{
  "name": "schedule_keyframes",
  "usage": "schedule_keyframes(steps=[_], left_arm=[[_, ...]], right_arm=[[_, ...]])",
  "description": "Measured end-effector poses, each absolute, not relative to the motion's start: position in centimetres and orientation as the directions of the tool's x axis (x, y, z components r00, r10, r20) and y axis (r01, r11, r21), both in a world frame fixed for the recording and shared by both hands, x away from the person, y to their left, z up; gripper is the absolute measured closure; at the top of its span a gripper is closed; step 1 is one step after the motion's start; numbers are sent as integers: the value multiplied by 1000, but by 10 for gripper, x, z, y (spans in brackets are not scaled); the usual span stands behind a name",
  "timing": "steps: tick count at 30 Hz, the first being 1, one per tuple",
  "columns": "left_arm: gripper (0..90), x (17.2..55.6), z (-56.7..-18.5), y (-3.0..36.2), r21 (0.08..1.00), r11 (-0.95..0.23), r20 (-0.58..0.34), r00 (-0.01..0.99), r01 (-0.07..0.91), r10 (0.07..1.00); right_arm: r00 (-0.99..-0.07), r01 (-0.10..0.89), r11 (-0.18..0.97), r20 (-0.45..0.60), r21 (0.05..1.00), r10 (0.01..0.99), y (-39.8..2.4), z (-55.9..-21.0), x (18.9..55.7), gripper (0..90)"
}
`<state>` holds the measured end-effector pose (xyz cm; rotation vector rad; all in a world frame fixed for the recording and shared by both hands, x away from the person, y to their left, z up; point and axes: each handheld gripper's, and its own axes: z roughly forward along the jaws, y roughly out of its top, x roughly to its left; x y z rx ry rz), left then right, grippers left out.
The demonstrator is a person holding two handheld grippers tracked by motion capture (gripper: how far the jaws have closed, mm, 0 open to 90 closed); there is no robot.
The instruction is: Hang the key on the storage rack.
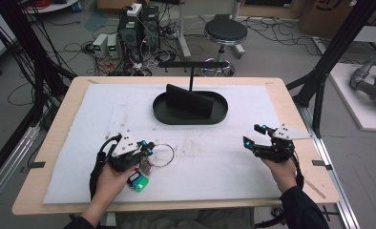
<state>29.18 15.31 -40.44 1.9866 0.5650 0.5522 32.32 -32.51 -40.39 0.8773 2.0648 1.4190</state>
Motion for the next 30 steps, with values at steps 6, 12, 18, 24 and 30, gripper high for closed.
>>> schedule_keyframes(steps=[6, 12, 18, 24, 30], left_arm=[[862, 287, -404, 155, 895, -418, 129, 806, 156, 577], [856, 287, -406, 155, 893, -418, 105, 827, 166, 552], [818, 287, -408, 154, 885, -430, 78, 854, 178, 514], [832, 288, -411, 153, 874, -450, 75, 862, 185, 501], [861, 289, -412, 155, 876, -441, 56, 865, 197, 499]], right_arm=[[-681, 235, 255, -29, 938, 732, -324, -404, 324, 317], [-685, 231, 260, -33, 938, 728, -322, -404, 325, 316], [-689, 228, 265, -37, 937, 724, -320, -404, 326, 316], [-687, 231, 262, -34, 937, 726, -320, -404, 326, 315], [-689, 230, 262, -33, 937, 724, -320, -404, 327, 316]])
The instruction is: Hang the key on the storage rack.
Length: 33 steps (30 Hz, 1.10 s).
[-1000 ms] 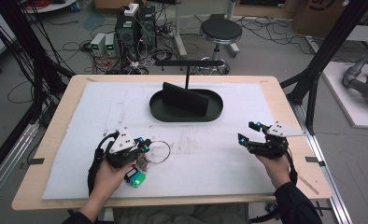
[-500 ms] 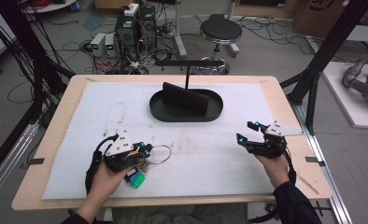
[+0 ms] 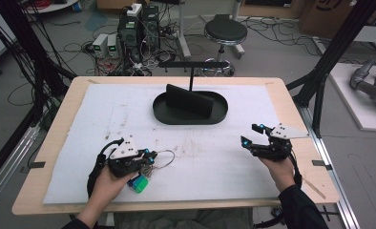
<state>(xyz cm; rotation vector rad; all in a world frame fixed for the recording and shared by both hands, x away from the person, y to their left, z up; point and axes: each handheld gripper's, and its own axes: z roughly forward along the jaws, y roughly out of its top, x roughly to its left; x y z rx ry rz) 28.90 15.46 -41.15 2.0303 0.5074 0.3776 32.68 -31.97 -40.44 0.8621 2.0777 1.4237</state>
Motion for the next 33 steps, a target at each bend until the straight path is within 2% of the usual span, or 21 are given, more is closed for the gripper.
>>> schedule_keyframes(steps=[14, 33], left_arm=[[866, 288, -401, 158, 907, -389, 61, 864, 160, 499], [866, 290, -368, 158, 939, -331, 102, 849, 89, 519]], right_arm=[[-685, 236, 261, -30, 936, 728, -321, -405, 328, 329], [-679, 252, 253, -15, 934, 734, -324, -405, 331, 351]])
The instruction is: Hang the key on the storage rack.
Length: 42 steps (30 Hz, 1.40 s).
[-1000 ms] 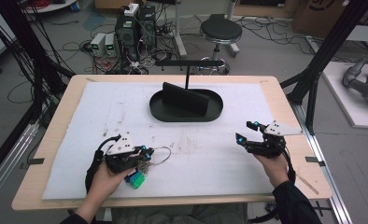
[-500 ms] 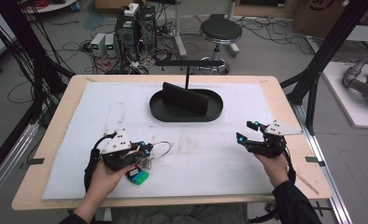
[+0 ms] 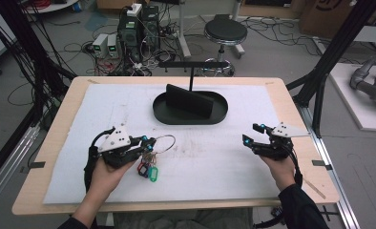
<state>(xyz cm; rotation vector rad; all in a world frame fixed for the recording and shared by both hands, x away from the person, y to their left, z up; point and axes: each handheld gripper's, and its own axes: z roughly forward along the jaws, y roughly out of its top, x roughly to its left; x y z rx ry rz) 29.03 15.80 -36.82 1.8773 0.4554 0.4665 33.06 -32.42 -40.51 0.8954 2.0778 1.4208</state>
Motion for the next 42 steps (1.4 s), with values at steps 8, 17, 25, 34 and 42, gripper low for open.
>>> schedule_keyframes(steps=[8, 17, 25, 34, 42], left_arm=[[866, 297, -355, 156, 949, -308, 112, 844, 65, 524], [866, 316, -339, 153, 964, -261, 107, 831, 48, 547], [866, 329, -328, 146, 969, -245, 121, 817, 26, 564], [866, 342, -319, 143, 978, -208, 110, 805, 18, 584], [866, 353, -312, 144, 982, -187, 114, 781, 3, 614]], right_arm=[[-679, 253, 251, -14, 934, 734, -324, -405, 331, 351], [-675, 255, 246, -10, 935, 738, -325, -406, 332, 351], [-677, 258, 236, 1, 937, 736, -326, -405, 332, 352], [-677, 252, 236, -3, 939, 736, -327, -405, 333, 354], [-677, 256, 230, 4, 939, 736, -327, -406, 333, 354]])
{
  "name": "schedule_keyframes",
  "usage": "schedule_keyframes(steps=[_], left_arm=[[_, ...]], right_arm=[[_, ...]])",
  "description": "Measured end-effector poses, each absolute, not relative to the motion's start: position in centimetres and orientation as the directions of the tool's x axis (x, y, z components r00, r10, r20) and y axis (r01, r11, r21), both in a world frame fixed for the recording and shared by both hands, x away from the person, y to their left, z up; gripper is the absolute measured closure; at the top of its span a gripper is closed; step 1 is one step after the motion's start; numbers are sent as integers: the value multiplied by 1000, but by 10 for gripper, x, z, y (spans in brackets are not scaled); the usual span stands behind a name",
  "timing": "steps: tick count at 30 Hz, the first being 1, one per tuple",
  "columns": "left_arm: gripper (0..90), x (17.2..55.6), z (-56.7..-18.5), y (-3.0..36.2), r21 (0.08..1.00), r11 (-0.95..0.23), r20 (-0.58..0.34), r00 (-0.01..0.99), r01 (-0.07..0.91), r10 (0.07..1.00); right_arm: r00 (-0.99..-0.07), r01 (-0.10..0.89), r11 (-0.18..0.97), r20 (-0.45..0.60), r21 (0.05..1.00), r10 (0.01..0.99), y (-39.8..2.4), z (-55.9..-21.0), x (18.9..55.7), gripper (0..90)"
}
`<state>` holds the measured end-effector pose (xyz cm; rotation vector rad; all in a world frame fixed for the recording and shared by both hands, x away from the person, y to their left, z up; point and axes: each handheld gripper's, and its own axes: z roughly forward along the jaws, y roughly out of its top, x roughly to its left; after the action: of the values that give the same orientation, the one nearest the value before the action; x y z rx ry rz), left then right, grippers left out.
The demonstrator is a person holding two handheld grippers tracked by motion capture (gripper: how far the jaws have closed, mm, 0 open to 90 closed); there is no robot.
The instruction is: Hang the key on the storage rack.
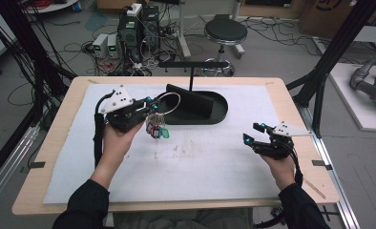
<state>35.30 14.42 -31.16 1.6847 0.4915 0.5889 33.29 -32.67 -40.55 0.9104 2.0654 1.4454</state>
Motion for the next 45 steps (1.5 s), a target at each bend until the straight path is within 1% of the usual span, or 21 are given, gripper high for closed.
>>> schedule_keyframes(steps=[22, 36, 45], left_arm=[[866, 396, -296, 142, 990, -140, 105, 716, -10, 691], [866, 431, -301, 144, 991, -132, 73, 682, 35, 728], [865, 450, -316, 145, 990, -113, 27, 656, 89, 754]], right_arm=[[-670, 247, 222, 1, 943, 742, -328, -406, 335, 355], [-672, 249, 224, 2, 942, 740, -327, -406, 335, 356], [-672, 247, 225, -1, 942, 740, -327, -406, 335, 356]])
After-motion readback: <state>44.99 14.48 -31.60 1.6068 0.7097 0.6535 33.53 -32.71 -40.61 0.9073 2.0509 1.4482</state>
